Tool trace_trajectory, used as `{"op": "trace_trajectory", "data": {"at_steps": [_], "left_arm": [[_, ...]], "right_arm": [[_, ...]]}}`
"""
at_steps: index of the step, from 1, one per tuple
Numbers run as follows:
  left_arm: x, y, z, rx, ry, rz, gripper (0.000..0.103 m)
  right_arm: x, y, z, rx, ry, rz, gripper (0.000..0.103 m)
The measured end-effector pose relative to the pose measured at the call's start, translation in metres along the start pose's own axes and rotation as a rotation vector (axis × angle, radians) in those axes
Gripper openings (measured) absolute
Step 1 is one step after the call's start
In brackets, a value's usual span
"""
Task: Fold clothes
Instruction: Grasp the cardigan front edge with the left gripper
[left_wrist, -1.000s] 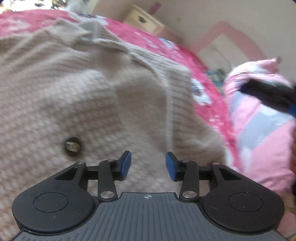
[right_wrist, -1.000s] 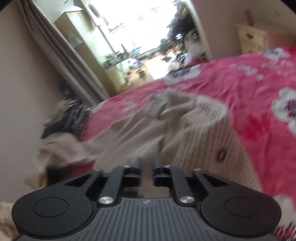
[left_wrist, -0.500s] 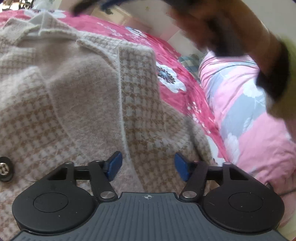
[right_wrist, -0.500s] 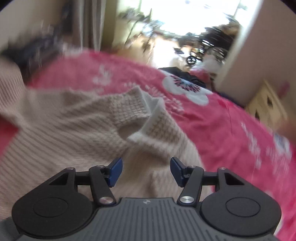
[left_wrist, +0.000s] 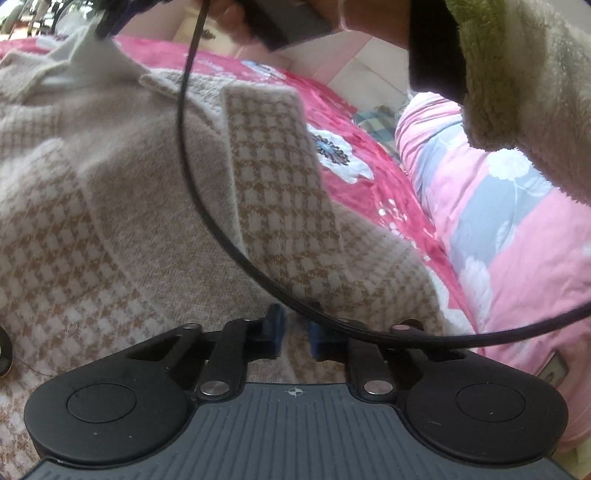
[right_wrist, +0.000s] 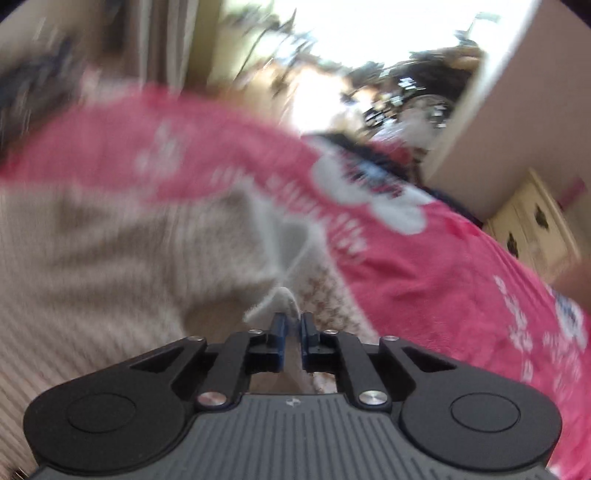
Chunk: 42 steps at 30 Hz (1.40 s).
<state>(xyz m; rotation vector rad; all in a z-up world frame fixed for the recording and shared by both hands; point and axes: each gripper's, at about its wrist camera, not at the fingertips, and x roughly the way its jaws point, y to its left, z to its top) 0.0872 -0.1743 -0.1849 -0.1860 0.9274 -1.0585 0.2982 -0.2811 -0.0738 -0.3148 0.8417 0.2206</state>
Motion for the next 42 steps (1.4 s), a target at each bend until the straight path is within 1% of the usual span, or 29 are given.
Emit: {"op": "trace_trajectory", "data": {"at_steps": [1, 3, 5, 6, 9, 10, 12, 15, 16, 18, 19, 20, 22, 23, 24, 25, 27, 28, 30, 32, 34, 36, 37, 38, 39, 40, 41, 42], "left_arm": [[0.000, 0.000, 0.000, 0.001, -0.008, -0.006, 0.004], [-0.003, 0.000, -0.002, -0.016, -0.021, -0.040, 0.002], [-0.011, -0.002, -0.003, -0.035, -0.040, -0.090, 0.002], [-0.016, -0.003, -0.003, -0.045, -0.050, -0.115, 0.002], [-0.033, -0.006, -0.006, -0.074, -0.071, -0.171, 0.001], [-0.039, -0.007, -0.008, -0.084, -0.076, -0.184, 0.001], [-0.046, -0.004, -0.011, -0.101, -0.078, -0.182, 0.001], [-0.052, 0.006, -0.017, -0.137, -0.073, -0.153, 0.001], [-0.053, 0.011, -0.020, -0.161, -0.069, -0.147, 0.001], [-0.055, 0.018, -0.025, -0.201, -0.060, -0.144, 0.001], [-0.056, 0.021, -0.027, -0.218, -0.055, -0.142, 0.001], [-0.057, 0.022, -0.030, -0.224, -0.048, -0.136, 0.001], [-0.057, 0.022, -0.034, -0.218, -0.027, -0.120, 0.001], [-0.057, 0.021, -0.036, -0.208, -0.015, -0.109, 0.001], [-0.058, 0.021, -0.037, -0.194, -0.004, -0.093, 0.001], [-0.060, 0.021, -0.039, -0.180, 0.008, -0.078, 0.001], [-0.064, 0.020, -0.043, -0.152, 0.028, -0.050, 0.001], [-0.067, 0.020, -0.045, -0.138, 0.037, -0.036, 0.001], [-0.072, 0.018, -0.046, -0.118, 0.041, -0.005, 0.001], [-0.081, 0.015, -0.045, -0.108, 0.028, 0.021, 0.002], [-0.094, 0.012, -0.041, -0.101, -0.009, 0.050, 0.003], [-0.107, 0.011, -0.035, -0.113, -0.049, 0.066, 0.009], [-0.112, 0.012, -0.031, -0.127, -0.067, 0.071, 0.019], [-0.116, 0.013, -0.027, -0.142, -0.085, 0.075, 0.027], [-0.119, 0.013, -0.022, -0.151, -0.103, 0.080, 0.030], [-0.121, 0.012, -0.018, -0.152, -0.122, 0.090, 0.030], [-0.123, 0.011, -0.012, -0.148, -0.138, 0.102, 0.030], [-0.125, 0.009, -0.006, -0.143, -0.155, 0.112, 0.030]], "right_arm": [[-0.010, -0.010, 0.003, 0.050, -0.029, 0.010, 0.007], [-0.031, -0.030, 0.009, 0.155, -0.091, 0.046, 0.007], [-0.052, -0.048, 0.015, 0.260, -0.148, 0.123, 0.005], [-0.061, -0.055, 0.019, 0.304, -0.179, 0.164, 0.000], [-0.084, -0.064, 0.036, 0.393, -0.264, 0.288, 0.000], [-0.083, -0.060, 0.042, 0.389, -0.264, 0.301, 0.000], [-0.080, -0.052, 0.053, 0.379, -0.257, 0.319, 0.000], [-0.065, -0.039, 0.055, 0.360, -0.183, 0.310, 0.001], [-0.063, -0.042, 0.049, 0.377, -0.146, 0.323, 0.004], [-0.075, -0.056, 0.025, 0.427, -0.121, 0.327, 0.007], [-0.083, -0.065, 0.011, 0.454, -0.117, 0.323, 0.016], [-0.092, -0.074, -0.003, 0.480, -0.113, 0.319, 0.021], [-0.113, -0.099, -0.039, 0.562, -0.129, 0.307, 0.037], [-0.125, -0.113, -0.060, 0.620, -0.143, 0.299, 0.041], [-0.133, -0.127, -0.085, 0.698, -0.150, 0.289, 0.051], [-0.137, -0.140, -0.111, 0.774, -0.138, 0.270, 0.061], [-0.137, -0.159, -0.159, 0.885, -0.102, 0.193, 0.062], [-0.133, -0.165, -0.181, 0.941, -0.086, 0.181, 0.062], [-0.112, -0.167, -0.212, 1.057, -0.058, 0.259, 0.062], [-0.091, -0.169, -0.244, 1.173, -0.030, 0.339, 0.061], [-0.070, -0.171, -0.276, 1.287, -0.001, 0.419, 0.059], [-0.049, -0.173, -0.307, 1.401, 0.030, 0.500, 0.059], [-0.042, -0.170, -0.316, 1.423, 0.041, 0.534, 0.059], [-0.041, -0.162, -0.312, 1.383, 0.045, 0.557, 0.061], [-0.040, -0.154, -0.308, 1.343, 0.049, 0.579, 0.062], [-0.041, -0.147, -0.304, 1.303, 0.045, 0.592, 0.063], [-0.045, -0.142, -0.297, 1.266, 0.028, 0.589, 0.063], [-0.049, -0.136, -0.291, 1.228, 0.011, 0.586, 0.057]]}}
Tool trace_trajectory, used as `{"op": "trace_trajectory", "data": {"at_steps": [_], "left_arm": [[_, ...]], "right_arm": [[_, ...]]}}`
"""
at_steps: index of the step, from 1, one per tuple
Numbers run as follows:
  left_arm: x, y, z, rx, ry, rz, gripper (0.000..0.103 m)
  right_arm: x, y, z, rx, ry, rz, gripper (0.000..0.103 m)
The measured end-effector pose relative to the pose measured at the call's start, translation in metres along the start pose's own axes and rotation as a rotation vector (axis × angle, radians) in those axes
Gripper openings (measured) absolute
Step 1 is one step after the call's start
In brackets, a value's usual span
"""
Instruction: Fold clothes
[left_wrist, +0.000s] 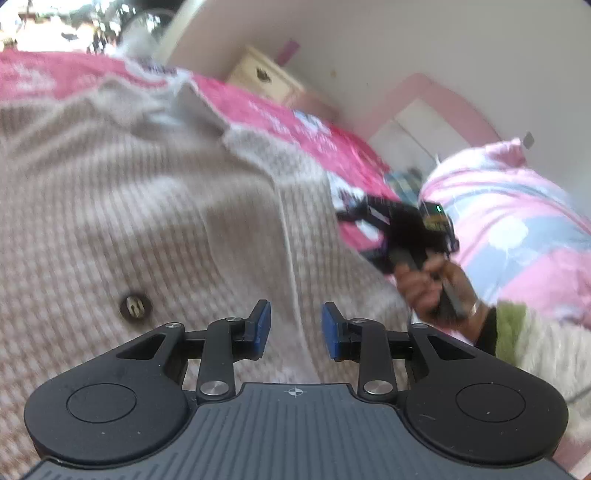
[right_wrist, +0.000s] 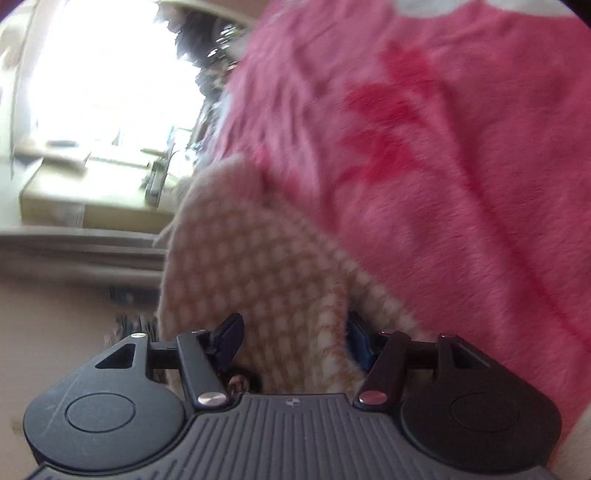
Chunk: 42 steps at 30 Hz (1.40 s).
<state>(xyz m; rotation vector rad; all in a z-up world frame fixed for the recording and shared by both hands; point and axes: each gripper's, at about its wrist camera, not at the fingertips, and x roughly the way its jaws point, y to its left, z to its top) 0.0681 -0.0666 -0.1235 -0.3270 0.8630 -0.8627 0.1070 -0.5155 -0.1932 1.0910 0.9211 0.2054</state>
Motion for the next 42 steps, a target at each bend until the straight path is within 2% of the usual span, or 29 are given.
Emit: {"op": "trace_trajectory", "data": {"at_steps": [3, 6, 8, 11, 14, 15, 17, 18, 20, 22, 23, 24, 25, 27, 28, 30, 31, 33, 34, 36, 38, 39, 40, 42], "left_arm": [[-0.008, -0.003, 0.014, 0.012, -0.061, 0.013, 0.030], [-0.016, -0.003, 0.028, 0.021, -0.126, 0.021, 0.030], [-0.018, -0.002, 0.036, 0.021, -0.163, 0.025, 0.030], [-0.007, 0.001, 0.043, 0.026, -0.173, 0.028, 0.032], [0.019, 0.008, 0.043, 0.034, -0.126, 0.059, 0.032], [0.026, 0.011, 0.042, 0.032, -0.111, 0.068, 0.032], [0.037, 0.018, 0.039, 0.020, -0.081, 0.083, 0.032], [0.042, 0.022, 0.037, 0.013, -0.067, 0.090, 0.032], [0.046, 0.025, 0.033, 0.022, -0.059, 0.089, 0.032], [0.047, 0.027, 0.032, 0.033, -0.057, 0.086, 0.032], [0.048, 0.027, 0.031, 0.032, -0.055, 0.087, 0.032], [0.048, 0.028, 0.030, 0.031, -0.052, 0.088, 0.032], [0.049, 0.029, 0.030, 0.030, -0.050, 0.089, 0.032], [0.050, 0.030, 0.028, 0.028, -0.045, 0.092, 0.032], [0.050, 0.031, 0.028, 0.026, -0.043, 0.093, 0.032], [0.051, 0.032, 0.026, 0.024, -0.038, 0.095, 0.032], [0.051, 0.033, 0.026, 0.023, -0.035, 0.096, 0.032], [0.052, 0.034, 0.024, 0.021, -0.030, 0.098, 0.032], [0.053, 0.035, 0.024, 0.020, -0.028, 0.099, 0.032], [0.054, 0.036, 0.022, 0.018, -0.023, 0.102, 0.032], [0.055, 0.037, 0.023, 0.008, -0.023, 0.098, 0.032], [0.055, 0.037, 0.023, 0.002, -0.024, 0.096, 0.032], [0.055, 0.037, 0.024, -0.004, -0.025, 0.093, 0.032], [0.056, 0.037, 0.024, -0.017, -0.027, 0.089, 0.032]], "right_arm": [[-0.002, 0.037, -0.019, -0.164, -0.020, 0.024, 0.041], [0.001, 0.098, -0.060, -0.442, -0.020, 0.017, 0.039], [0.012, 0.137, -0.099, -0.676, 0.000, -0.041, 0.039], [0.047, 0.183, -0.179, -1.083, 0.021, -0.185, 0.040], [0.078, 0.201, -0.256, -1.436, 0.043, -0.315, 0.054], [0.081, 0.203, -0.272, -1.507, 0.043, -0.340, 0.058], [0.070, 0.206, -0.282, -1.539, 0.042, -0.338, 0.058], [0.060, 0.207, -0.280, -1.516, 0.046, -0.317, 0.057], [0.026, 0.208, -0.251, -1.325, 0.072, -0.203, 0.058], [-0.007, 0.207, -0.219, -1.122, 0.082, -0.101, 0.067], [-0.020, 0.201, -0.198, -0.998, 0.058, -0.073, 0.071], [-0.031, 0.195, -0.177, -0.884, 0.023, -0.067, 0.080], [-0.036, 0.184, -0.159, -0.798, -0.030, -0.113, 0.087], [-0.046, 0.145, -0.123, -0.652, -0.114, -0.257, 0.089], [-0.047, 0.120, -0.109, -0.564, -0.131, -0.325, 0.089], [-0.039, 0.073, -0.084, -0.375, -0.129, -0.405, 0.089], [-0.037, 0.050, -0.074, -0.286, -0.125, -0.427, 0.088], [-0.031, 0.020, -0.070, -0.168, -0.107, -0.397, 0.086], [-0.027, 0.021, -0.075, -0.175, -0.107, -0.375, 0.085], [-0.017, 0.032, -0.085, -0.223, -0.064, -0.335, 0.077], [-0.004, 0.047, -0.098, -0.328, -0.007, -0.352, 0.068], [0.003, 0.053, -0.106, -0.389, 0.019, -0.374, 0.061], [0.007, 0.059, -0.112, -0.438, 0.034, -0.399, 0.042], [0.009, 0.064, -0.119, -0.485, 0.022, -0.462, 0.022]]}}
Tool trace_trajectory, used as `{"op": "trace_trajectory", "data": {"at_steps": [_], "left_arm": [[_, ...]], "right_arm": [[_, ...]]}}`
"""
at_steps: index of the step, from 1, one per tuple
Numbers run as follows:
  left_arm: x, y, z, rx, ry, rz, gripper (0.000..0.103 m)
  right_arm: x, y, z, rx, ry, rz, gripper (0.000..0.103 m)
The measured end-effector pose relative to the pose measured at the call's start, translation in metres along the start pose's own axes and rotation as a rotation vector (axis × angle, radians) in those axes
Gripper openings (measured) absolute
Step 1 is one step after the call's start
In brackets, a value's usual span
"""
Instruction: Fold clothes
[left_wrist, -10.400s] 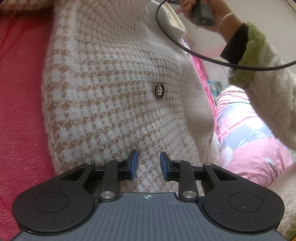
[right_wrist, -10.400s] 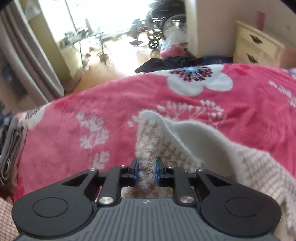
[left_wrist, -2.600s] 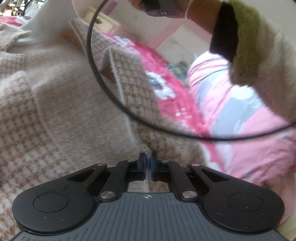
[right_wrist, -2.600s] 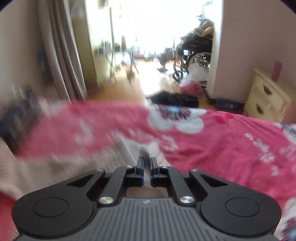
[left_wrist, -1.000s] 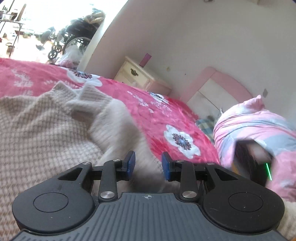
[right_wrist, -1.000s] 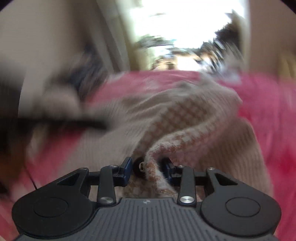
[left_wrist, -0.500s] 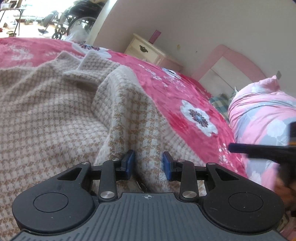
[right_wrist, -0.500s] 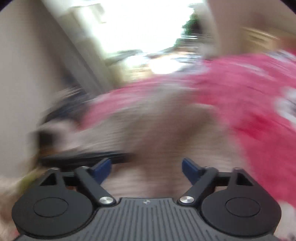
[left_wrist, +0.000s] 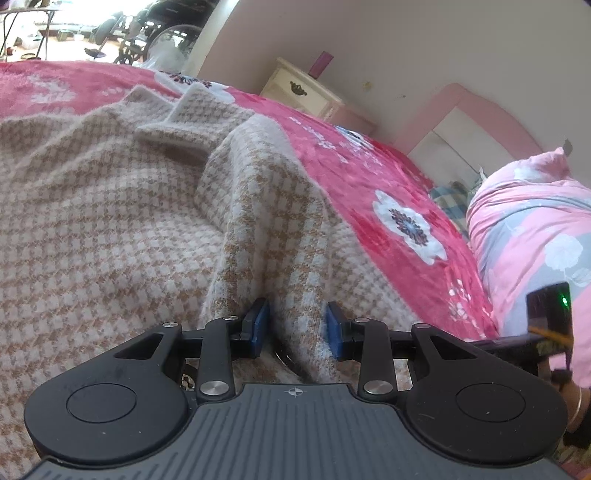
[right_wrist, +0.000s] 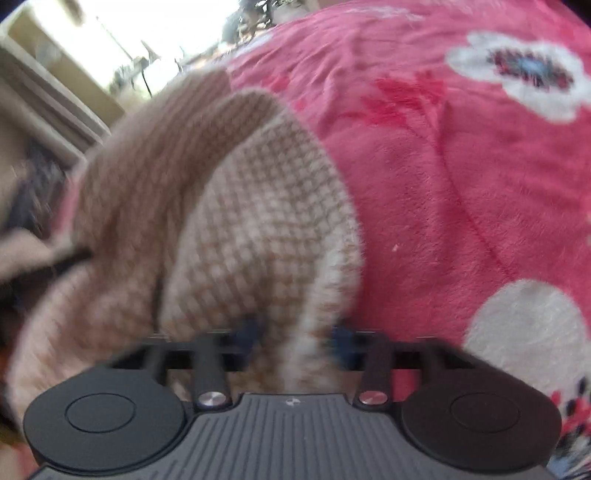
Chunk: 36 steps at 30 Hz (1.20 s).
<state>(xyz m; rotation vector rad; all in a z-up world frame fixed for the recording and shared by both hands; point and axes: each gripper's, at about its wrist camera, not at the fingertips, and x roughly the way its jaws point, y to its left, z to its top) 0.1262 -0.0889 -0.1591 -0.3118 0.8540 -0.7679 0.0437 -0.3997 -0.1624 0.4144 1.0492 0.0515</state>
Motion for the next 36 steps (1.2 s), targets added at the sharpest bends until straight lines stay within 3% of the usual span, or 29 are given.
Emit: {"op": "trace_trajectory", "data": {"at_steps": [1, 6, 15, 19, 23, 25, 27, 32, 36], "left_arm": [[0.000, 0.000, 0.000, -0.006, -0.001, -0.002, 0.033], [0.001, 0.000, 0.004, -0.036, -0.012, -0.025, 0.033], [0.011, -0.009, 0.014, -0.049, -0.018, -0.077, 0.033], [0.024, -0.016, 0.011, -0.014, 0.007, -0.085, 0.033], [0.039, -0.027, 0.003, 0.060, 0.045, -0.054, 0.033], [0.044, -0.031, -0.002, 0.101, 0.057, -0.035, 0.033], [0.046, -0.033, -0.004, 0.121, 0.063, -0.025, 0.033], [0.035, -0.028, 0.003, 0.091, 0.052, -0.043, 0.037], [0.023, -0.029, 0.008, 0.083, 0.042, -0.070, 0.041]], "right_arm": [[-0.002, 0.003, 0.000, -0.012, -0.007, -0.027, 0.016], [-0.055, -0.003, 0.028, -0.143, -0.168, -0.249, 0.013], [-0.137, -0.044, 0.164, -0.399, -0.460, -0.856, 0.012], [-0.131, -0.071, 0.214, -0.446, -0.447, -1.008, 0.012], [-0.088, -0.098, 0.210, -0.389, -0.353, -1.051, 0.014], [-0.067, -0.112, 0.207, -0.360, -0.305, -1.071, 0.040], [-0.046, -0.126, 0.205, -0.330, -0.258, -1.091, 0.051], [-0.002, -0.157, 0.197, -0.245, -0.166, -1.117, 0.053], [-0.085, -0.130, 0.159, -0.044, -0.401, -0.754, 0.057]]}}
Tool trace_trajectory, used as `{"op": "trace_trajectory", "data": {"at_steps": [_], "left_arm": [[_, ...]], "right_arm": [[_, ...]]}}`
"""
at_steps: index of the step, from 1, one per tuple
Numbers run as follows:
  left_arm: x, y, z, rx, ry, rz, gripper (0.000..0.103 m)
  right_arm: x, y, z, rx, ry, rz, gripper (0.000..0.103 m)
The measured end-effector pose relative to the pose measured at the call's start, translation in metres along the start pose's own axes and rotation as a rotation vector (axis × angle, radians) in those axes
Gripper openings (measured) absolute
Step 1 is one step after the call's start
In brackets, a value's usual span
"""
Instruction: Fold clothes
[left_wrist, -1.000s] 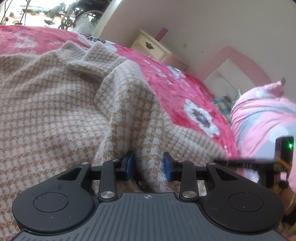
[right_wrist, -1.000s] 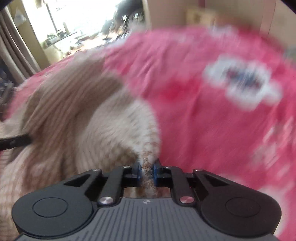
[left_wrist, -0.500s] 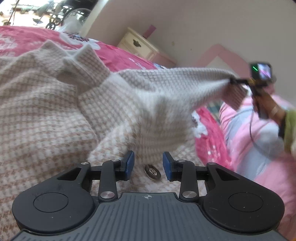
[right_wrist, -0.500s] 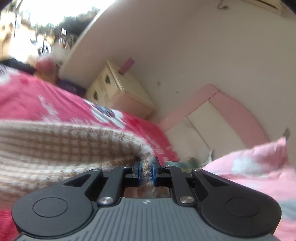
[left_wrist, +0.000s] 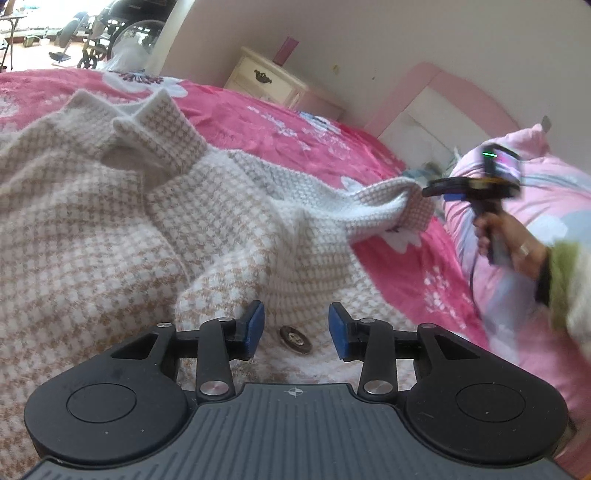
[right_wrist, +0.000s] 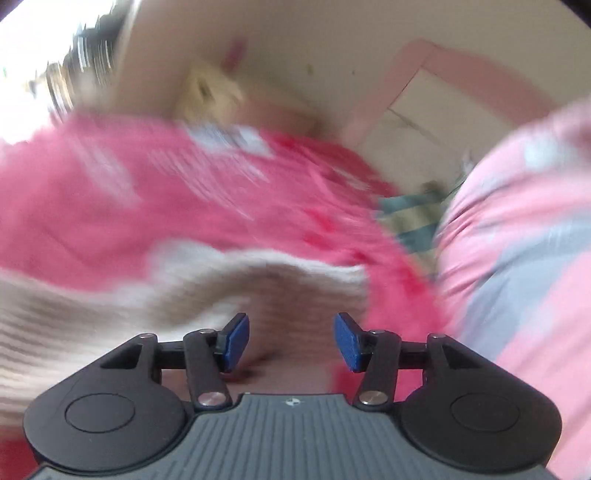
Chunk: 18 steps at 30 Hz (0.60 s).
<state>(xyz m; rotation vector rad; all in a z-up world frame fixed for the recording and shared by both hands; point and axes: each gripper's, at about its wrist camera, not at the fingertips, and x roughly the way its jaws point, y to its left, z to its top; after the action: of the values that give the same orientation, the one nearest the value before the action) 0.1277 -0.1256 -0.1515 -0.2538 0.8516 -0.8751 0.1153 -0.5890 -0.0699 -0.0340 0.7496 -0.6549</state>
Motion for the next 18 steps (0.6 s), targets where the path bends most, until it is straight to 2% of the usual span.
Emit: {"op": "trace_trajectory", "data": {"at_steps": [2, 3, 4, 5, 9, 12, 15, 18], "left_arm": [[-0.004, -0.002, 0.002, 0.000, -0.003, -0.016, 0.043], [-0.006, -0.003, 0.002, 0.005, -0.002, -0.022, 0.044], [-0.008, -0.005, 0.001, 0.013, -0.001, -0.027, 0.044], [-0.012, -0.007, 0.000, 0.020, -0.001, -0.034, 0.045], [-0.024, -0.013, -0.009, 0.044, 0.006, -0.059, 0.050], [-0.032, -0.017, -0.016, 0.055, 0.028, -0.061, 0.050], [-0.043, -0.019, -0.021, 0.064, 0.046, -0.054, 0.052], [-0.049, -0.020, -0.030, 0.078, 0.105, -0.055, 0.053]], "right_arm": [[-0.050, -0.011, -0.010, 0.073, -0.041, 0.145, 0.073], [-0.074, -0.013, -0.017, 0.086, -0.055, 0.212, 0.086], [-0.099, -0.012, -0.026, 0.074, -0.069, 0.275, 0.092], [-0.124, -0.012, -0.035, 0.061, -0.082, 0.337, 0.102], [-0.203, 0.004, -0.073, -0.041, -0.114, 0.499, 0.103], [-0.247, 0.015, -0.100, -0.035, -0.153, 0.627, 0.103], [-0.281, 0.036, -0.121, -0.099, -0.224, 0.700, 0.103], [-0.291, 0.059, -0.136, -0.201, -0.188, 0.716, 0.103]]}}
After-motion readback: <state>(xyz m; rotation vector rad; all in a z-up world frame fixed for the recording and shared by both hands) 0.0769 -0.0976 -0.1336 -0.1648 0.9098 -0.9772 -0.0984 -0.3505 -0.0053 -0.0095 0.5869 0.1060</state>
